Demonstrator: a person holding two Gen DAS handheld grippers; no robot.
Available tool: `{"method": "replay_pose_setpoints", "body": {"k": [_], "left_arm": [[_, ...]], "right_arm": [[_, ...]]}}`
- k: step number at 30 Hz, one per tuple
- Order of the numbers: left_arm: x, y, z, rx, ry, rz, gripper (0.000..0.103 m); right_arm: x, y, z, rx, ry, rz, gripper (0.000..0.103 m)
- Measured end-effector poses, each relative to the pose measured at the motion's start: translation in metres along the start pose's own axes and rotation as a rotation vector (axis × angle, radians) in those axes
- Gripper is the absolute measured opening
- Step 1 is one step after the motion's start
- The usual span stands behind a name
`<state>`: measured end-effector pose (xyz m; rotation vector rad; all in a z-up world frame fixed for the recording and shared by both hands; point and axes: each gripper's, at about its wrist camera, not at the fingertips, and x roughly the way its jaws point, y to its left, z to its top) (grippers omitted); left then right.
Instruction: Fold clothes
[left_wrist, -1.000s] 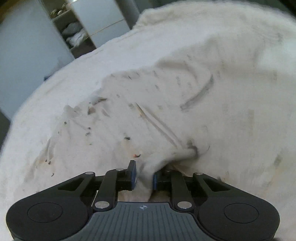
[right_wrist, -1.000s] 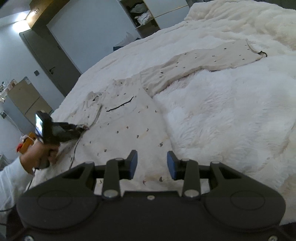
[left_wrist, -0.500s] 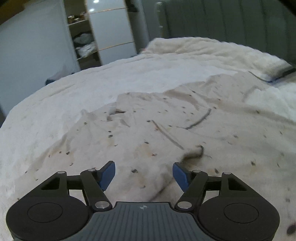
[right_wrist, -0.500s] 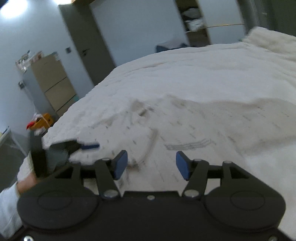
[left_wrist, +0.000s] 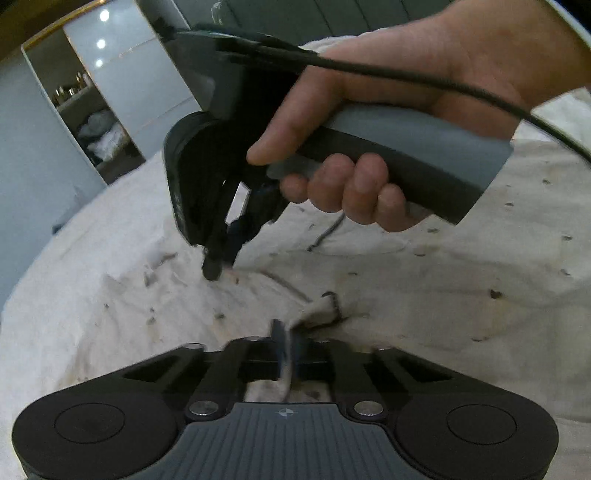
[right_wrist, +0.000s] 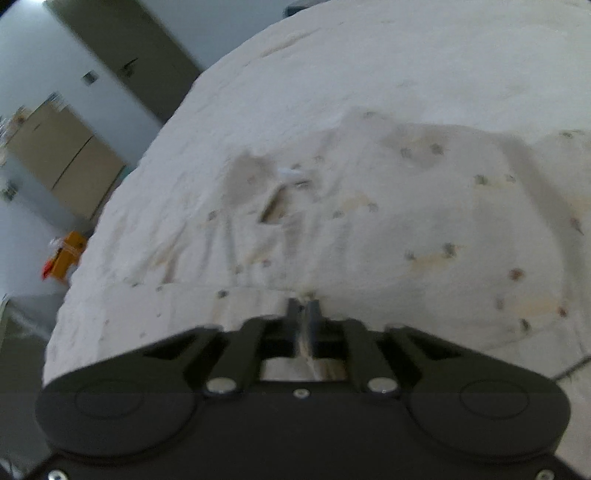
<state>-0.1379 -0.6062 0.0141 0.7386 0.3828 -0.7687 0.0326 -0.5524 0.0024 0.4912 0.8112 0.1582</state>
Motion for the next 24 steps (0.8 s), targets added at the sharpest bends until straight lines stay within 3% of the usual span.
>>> {"method": "replay_pose_setpoints", "body": {"k": [3,5,6,8,9,12,13,14,18,21,24], "left_arm": [[-0.008,0.006,0.004,-0.038,-0.072,0.081,0.001],[-0.01,0.006,0.008,-0.064,-0.091,0.09,0.003],[-0.006,0.002,0.007,-0.056,-0.069,0.07,0.005],[0.01,-0.011,0.002,-0.034,0.03,-0.017,0.03],[0.014,-0.015,-0.001,-0.037,0.06,-0.036,0.034],[0.006,-0.012,-0.003,-0.067,0.059,-0.073,0.037],[-0.005,-0.003,-0.003,-0.114,0.039,-0.124,0.046],[-0.015,0.009,-0.002,-0.171,0.018,-0.178,0.052],[-0.036,0.058,-0.003,-0.386,-0.035,-0.318,0.053],[-0.051,0.115,-0.026,-0.598,-0.079,-0.303,0.053],[-0.059,0.187,-0.065,-0.78,-0.052,-0.151,0.053]], "right_arm": [[-0.012,0.018,0.017,-0.077,-0.072,0.02,0.002],[-0.014,0.027,0.026,-0.119,-0.089,0.023,0.002],[-0.013,0.031,0.03,-0.14,-0.09,0.02,0.003],[-0.01,0.029,0.029,-0.162,-0.057,-0.024,0.01],[-0.008,0.026,0.027,-0.168,-0.031,-0.058,0.019],[-0.002,0.014,0.019,-0.185,0.048,-0.158,0.024],[-0.003,0.01,0.017,-0.183,0.066,-0.177,0.027],[-0.014,0.003,0.015,-0.158,0.062,-0.156,0.036],[-0.047,-0.018,0.003,-0.062,0.078,-0.063,0.046],[-0.043,-0.023,-0.019,0.019,0.068,-0.01,0.047],[-0.039,-0.028,-0.04,0.1,0.058,0.043,0.047]]}}
